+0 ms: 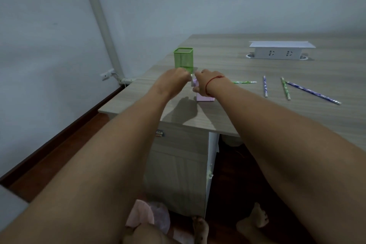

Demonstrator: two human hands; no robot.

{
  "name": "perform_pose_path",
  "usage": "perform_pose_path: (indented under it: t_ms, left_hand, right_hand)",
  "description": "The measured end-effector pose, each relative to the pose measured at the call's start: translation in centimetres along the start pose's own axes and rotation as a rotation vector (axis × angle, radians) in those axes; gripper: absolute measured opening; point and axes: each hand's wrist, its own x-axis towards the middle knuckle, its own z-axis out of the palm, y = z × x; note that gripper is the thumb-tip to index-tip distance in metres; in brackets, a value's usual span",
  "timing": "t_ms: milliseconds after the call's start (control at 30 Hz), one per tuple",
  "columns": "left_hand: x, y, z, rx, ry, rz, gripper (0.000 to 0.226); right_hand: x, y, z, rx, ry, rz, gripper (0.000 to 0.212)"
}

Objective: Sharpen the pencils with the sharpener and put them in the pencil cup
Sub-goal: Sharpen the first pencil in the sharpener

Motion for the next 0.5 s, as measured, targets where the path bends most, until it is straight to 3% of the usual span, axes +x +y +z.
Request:
perform_pose_path:
  t_ms: [67, 233, 500]
  left_hand:
    - [-1.4, 1.1, 0.6, -0.030, -0.033, 0.006, 0.019]
    - [-2.6, 3.0, 3.3, -0.042, -0.220, -0.216, 0.020]
    - [-1.2, 2.1, 4.3, -0.048, -0.361, -0.149, 0.025]
  right_hand:
    - [0.0, -0.1, 0.0, 0.003, -0.006, 0.011, 0.050]
    - [0.1, -0.2, 0.2, 0.008, -0.024, 0.003, 0.050]
    - [0.6, 0.2, 1.6, 0.113, 0.001, -0.017, 0.047]
